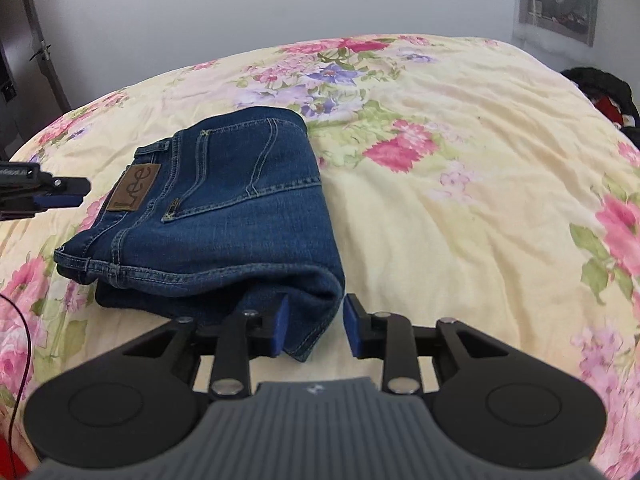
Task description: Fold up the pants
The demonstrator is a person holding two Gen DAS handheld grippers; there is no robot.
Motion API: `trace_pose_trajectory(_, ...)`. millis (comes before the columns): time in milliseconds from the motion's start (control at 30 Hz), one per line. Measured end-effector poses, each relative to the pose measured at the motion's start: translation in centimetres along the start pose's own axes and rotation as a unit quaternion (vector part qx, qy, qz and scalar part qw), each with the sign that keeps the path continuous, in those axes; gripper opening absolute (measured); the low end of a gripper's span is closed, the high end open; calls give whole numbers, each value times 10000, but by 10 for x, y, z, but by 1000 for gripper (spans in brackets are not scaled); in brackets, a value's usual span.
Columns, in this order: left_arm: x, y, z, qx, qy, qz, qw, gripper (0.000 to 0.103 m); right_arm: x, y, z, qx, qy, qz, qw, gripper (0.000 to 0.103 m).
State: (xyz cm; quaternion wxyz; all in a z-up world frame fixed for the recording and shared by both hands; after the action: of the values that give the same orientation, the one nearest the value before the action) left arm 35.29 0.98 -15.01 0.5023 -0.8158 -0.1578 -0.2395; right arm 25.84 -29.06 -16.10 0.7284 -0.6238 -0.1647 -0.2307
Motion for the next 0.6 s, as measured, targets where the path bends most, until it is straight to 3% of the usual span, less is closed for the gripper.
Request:
trace_pose_trajectory(67, -13, 13, -3, 208, 123, 253, 9994, 20, 0, 7, -5, 232, 473, 18, 9986, 32)
trace_pose_trajectory(167, -28, 33, 7, 523, 133, 522, 9972, 15, -2, 22, -11, 493, 1039, 216, 9931, 32)
trace_pose_trajectory(200, -31, 36, 11, 541, 77, 558, 9969, 15, -6, 27, -11, 507, 1079, 350, 9923, 12)
trace_pose_trajectory(233, -32, 38, 14, 579, 77, 585, 9966, 10, -9, 29, -11, 424, 1022, 466, 9928, 1)
trace_pose_trajectory(333, -33, 43, 21, 589, 62, 677, 9959, 9, -22, 31, -19, 71, 613, 623, 9962, 0)
trace_pose_trajectory(600, -37, 47, 28, 747, 45, 739, 9944, 9, -31, 48, -25, 17, 542, 865, 9948, 0)
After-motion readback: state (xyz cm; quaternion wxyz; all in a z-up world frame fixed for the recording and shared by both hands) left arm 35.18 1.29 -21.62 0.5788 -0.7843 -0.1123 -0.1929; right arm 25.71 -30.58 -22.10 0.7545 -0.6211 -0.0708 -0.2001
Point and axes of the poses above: each gripper's, at about its wrist camera, not at the fingertips, and y roughly the way its jaws point, z to its left, x to its top, the point moved 8 cm from there along y, roughly the way its jaws point, and after that the axes turned 8 degrees about z, right-handed, at the moved point
